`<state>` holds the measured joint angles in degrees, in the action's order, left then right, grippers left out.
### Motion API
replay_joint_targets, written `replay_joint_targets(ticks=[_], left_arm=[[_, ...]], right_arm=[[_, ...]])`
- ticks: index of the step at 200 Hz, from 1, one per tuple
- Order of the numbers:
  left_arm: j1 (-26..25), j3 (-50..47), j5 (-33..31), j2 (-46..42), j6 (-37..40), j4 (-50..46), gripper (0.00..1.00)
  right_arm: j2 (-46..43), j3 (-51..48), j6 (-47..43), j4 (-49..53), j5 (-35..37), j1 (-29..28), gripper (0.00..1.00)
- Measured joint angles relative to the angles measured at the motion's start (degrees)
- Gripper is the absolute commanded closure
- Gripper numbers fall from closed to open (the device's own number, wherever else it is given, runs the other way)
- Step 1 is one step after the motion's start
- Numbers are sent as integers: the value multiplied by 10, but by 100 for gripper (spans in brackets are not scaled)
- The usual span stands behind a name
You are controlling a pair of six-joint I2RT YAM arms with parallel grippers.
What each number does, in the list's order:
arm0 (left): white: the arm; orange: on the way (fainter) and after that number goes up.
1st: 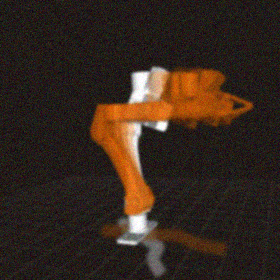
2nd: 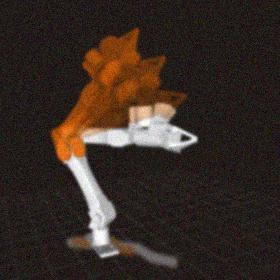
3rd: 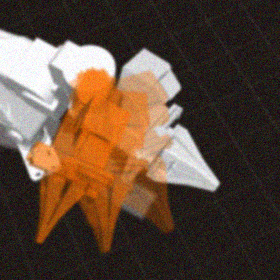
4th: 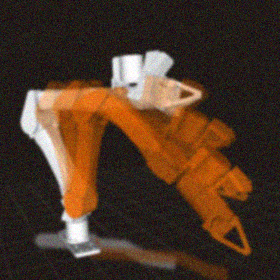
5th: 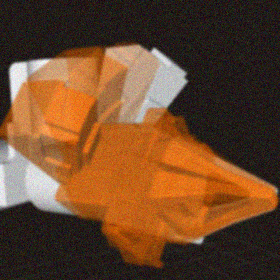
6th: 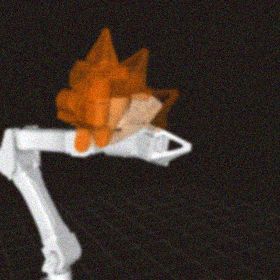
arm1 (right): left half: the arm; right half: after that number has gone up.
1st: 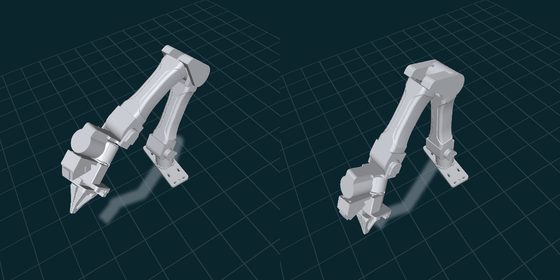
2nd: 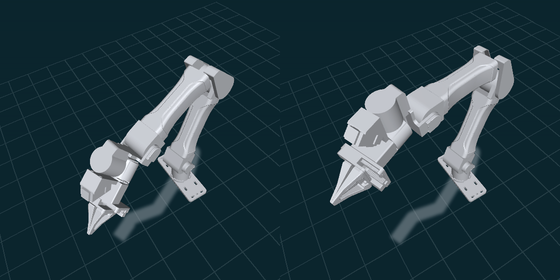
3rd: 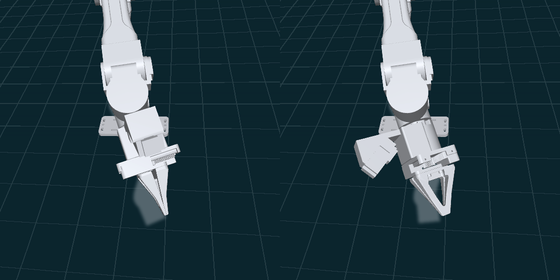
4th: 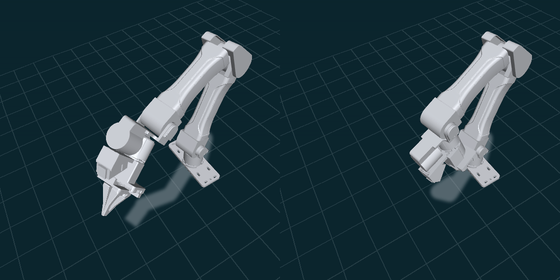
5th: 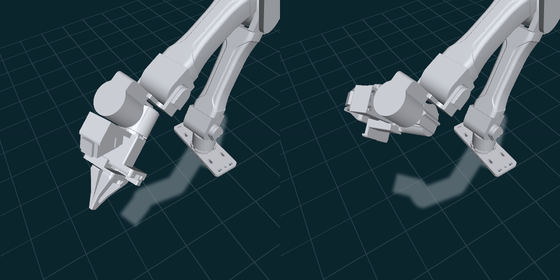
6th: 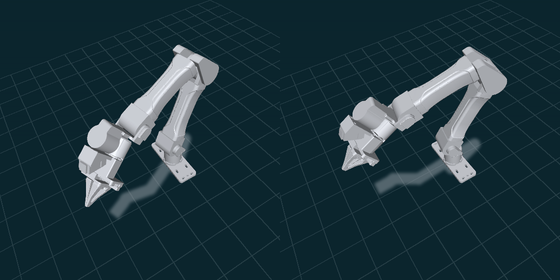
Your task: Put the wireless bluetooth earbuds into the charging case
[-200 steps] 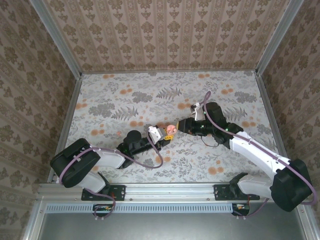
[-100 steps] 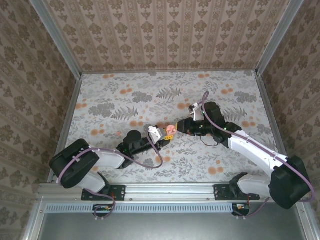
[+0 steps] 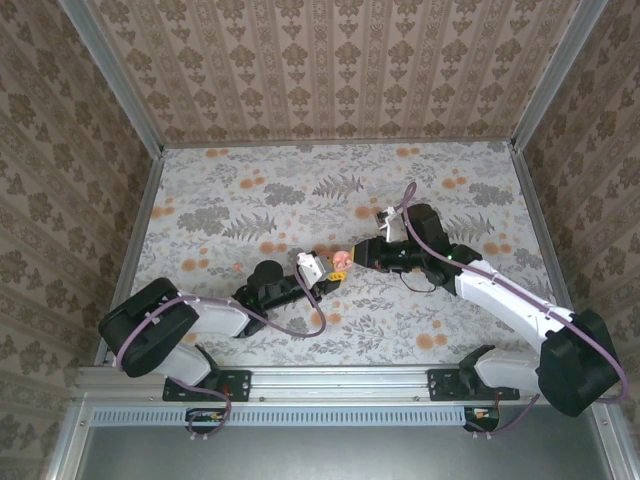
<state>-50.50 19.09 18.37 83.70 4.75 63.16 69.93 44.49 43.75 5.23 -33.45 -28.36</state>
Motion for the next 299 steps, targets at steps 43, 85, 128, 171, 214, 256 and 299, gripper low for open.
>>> replay_joint_targets(ticks=[43,85,128,171,214,256,299], left_arm=[[0,0,0,-3,0,-2,88],[0,0,0,-7,0,-8,88],[0,0,0,-7,0,-9,88],[0,0,9,-9,-1,-10,88],[0,0,33,-30,-13,-10,89],[8,0,67,-71,-23,-24,89],[17,0,97,-119,-26,-70,89]], right_arm=[[10,0,0,-6,-5,0,78],[12,0,0,-8,-5,-2,77],[-9,0,-17,8,9,-2,72],[-89,-9,-66,12,33,16,66],[-116,-26,-138,3,28,58,53],[-161,-42,-215,-16,26,73,44],[-229,-58,-276,-42,26,79,29]])
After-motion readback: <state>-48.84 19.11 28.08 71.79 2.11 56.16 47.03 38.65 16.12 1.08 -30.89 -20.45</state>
